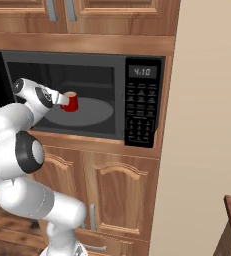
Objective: Pick the cup of tea, navigate to the dining table, and place it on the saucer.
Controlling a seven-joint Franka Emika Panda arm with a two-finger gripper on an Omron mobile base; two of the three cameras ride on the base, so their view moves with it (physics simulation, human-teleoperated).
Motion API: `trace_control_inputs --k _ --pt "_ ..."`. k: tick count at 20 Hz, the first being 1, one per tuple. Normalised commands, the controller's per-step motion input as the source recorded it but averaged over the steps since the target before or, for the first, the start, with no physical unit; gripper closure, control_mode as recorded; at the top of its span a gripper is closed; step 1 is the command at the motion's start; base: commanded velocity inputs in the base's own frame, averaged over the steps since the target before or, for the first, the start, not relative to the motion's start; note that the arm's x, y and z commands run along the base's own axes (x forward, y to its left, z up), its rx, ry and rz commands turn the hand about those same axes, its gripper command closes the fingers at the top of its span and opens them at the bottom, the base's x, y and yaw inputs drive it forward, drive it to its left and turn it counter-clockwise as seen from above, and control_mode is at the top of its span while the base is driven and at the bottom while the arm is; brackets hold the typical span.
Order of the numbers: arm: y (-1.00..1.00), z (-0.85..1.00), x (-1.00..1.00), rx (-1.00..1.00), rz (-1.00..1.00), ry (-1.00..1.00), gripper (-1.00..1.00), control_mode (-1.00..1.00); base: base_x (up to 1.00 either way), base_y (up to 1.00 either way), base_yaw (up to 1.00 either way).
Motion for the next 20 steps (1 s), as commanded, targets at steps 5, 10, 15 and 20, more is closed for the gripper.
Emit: trace_control_inputs --k 5,10,15,20 --pt "-0.08 -0.11 0.06 0.0 0.0 0.0 -1.0 -1.0 0.0 0.0 0.0" --pt "0.0 -0.01 0.12 0.0 -0.01 0.0 -1.0 -1.0 0.0 0.0 0.0" --pt "0.0 0.0 0.16 0.0 -0.02 0.0 -1.0 -1.0 0.0 0.0 0.0" --pt "-0.02 -0.04 0.11 0.0 -0.01 0.0 -1.0 -1.0 0.0 0.0 0.0"
